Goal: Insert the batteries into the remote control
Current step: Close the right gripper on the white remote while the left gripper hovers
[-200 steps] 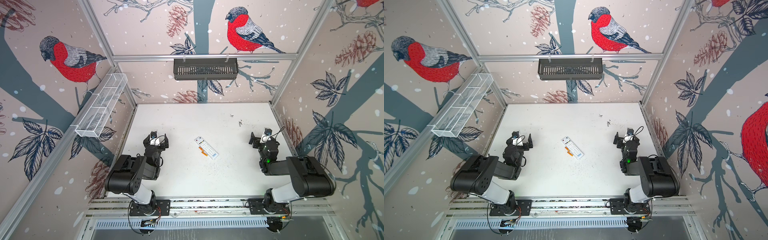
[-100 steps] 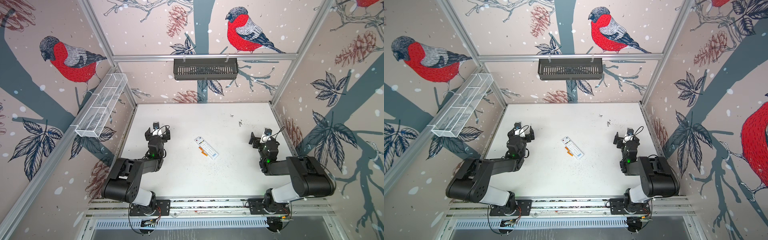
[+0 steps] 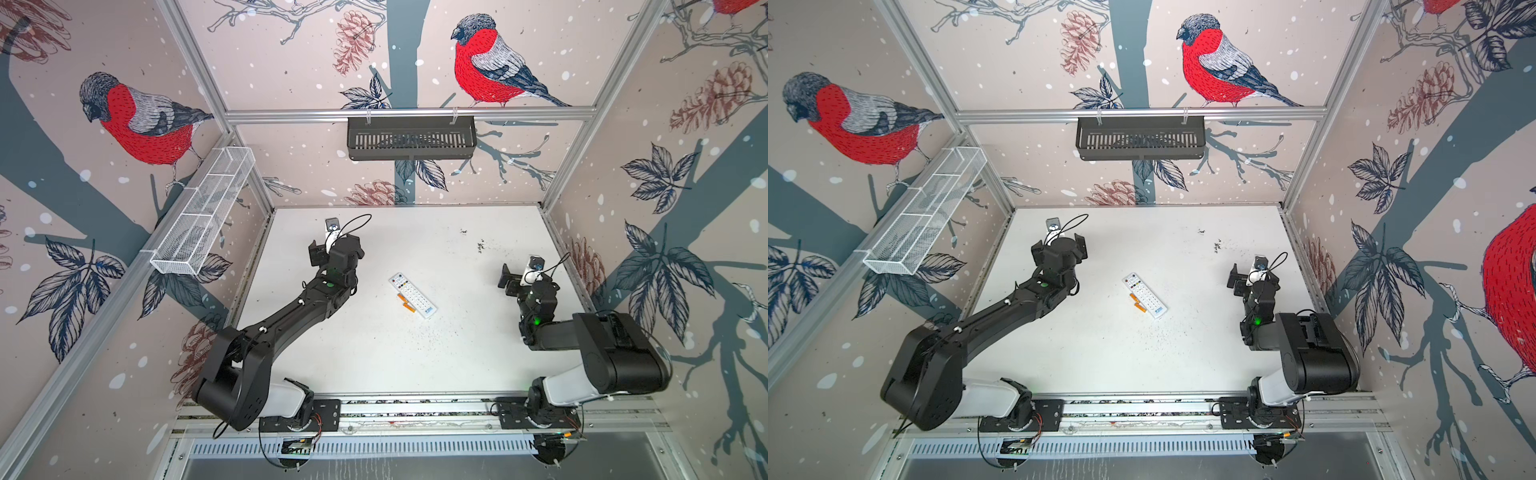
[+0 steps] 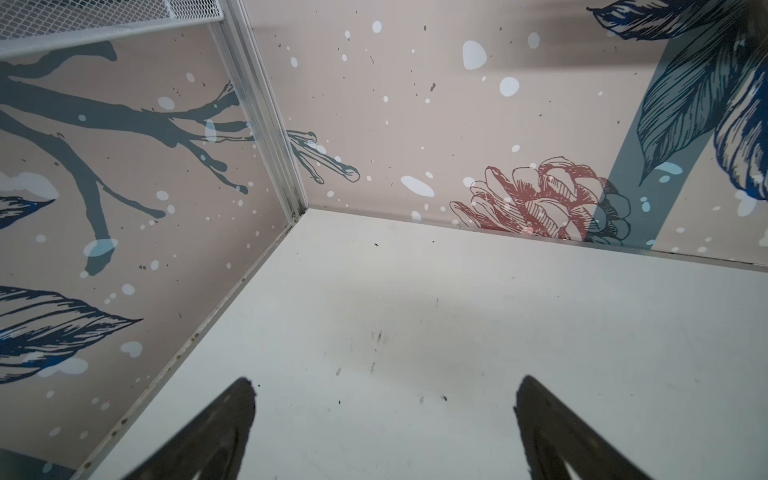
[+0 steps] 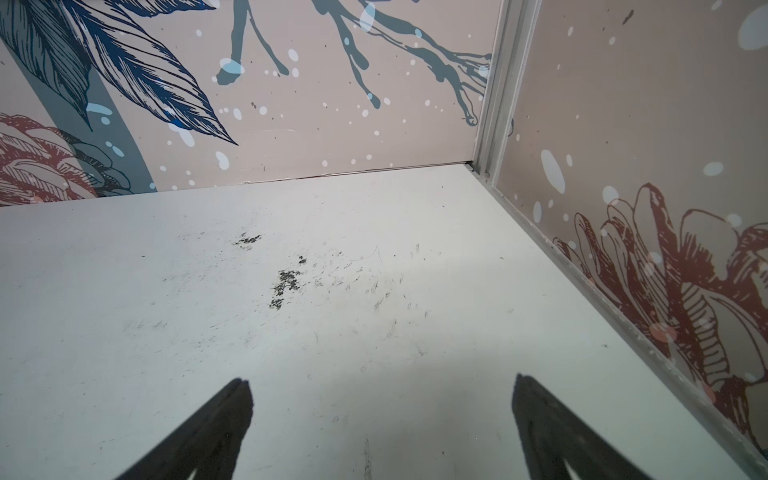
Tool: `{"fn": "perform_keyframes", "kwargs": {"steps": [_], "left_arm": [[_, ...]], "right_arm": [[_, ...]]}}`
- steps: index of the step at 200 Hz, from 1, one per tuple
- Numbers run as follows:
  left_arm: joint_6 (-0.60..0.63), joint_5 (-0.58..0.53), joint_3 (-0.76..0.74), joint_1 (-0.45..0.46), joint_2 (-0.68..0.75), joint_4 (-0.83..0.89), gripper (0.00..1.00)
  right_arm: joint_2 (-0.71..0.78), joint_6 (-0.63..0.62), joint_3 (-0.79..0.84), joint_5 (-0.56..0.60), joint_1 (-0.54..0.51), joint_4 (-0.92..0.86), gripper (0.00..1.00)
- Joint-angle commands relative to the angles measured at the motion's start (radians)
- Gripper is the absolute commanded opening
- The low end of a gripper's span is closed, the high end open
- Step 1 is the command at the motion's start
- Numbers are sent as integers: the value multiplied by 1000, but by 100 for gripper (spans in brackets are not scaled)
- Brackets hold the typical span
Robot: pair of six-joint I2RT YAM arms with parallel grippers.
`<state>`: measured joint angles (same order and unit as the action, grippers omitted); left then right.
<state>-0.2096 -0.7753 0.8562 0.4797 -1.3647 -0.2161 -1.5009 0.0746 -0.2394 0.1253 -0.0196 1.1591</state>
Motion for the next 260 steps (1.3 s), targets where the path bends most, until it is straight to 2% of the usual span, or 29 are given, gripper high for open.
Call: {"fn": "perform_keyframes", "kwargs": {"steps": [1,20,52,67,116,145,178,216,260], "left_arm": [[-148,-3,45,29,36,267,97],[-201,74,74,32,77,388,97],[-182,217,53,30,164,471,97],[-173,269,51,32,196,511,97],[-123,442,66,30,239,597,97],[-109,507,48,31,259,589,97],[-126,550,38,29,261,570,97],[-136,567,25,27,267,555,97],[-146,560,8,22,283,547,97]], "right_arm": [[9,-23,-3,15,-12,21,99],[45,-37,-37,33,-26,-64,100],[126,-35,-209,88,-111,-448,99],[151,-10,-276,65,-157,-585,99],[142,8,-422,-5,-428,-927,99],[90,5,-439,-16,-609,-1012,99],[3,23,-486,-111,-719,-1102,99],[-76,32,-533,-145,-764,-1170,99],[-126,16,-553,-73,-782,-1203,97]]}}
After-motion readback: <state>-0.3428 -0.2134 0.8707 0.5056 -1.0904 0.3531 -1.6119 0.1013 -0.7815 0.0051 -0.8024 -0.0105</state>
